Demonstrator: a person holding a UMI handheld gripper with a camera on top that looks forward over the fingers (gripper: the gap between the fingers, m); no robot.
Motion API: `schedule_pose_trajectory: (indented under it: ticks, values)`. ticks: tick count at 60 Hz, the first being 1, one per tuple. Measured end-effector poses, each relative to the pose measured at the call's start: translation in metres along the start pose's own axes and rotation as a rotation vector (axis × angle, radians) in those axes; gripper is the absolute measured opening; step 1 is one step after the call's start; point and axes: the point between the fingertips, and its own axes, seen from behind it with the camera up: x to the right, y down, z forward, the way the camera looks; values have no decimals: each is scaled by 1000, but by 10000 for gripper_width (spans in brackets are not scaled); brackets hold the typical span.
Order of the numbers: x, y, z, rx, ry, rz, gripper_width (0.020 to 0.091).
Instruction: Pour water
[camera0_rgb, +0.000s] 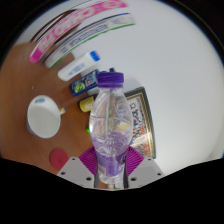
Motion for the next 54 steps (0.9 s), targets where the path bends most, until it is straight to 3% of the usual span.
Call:
schedule_pose_trajectory:
  ticks: [19,28,41,45,54]
  values:
    - [-22,3,8,111,-256,926,325]
    - [-63,13,27,145,-330,1064,328]
    - [-125,40,52,105,-389,1139,338]
    - [-123,37,49,155,-368,1141,341]
    - [-121,38,45,177,-342,1135,461]
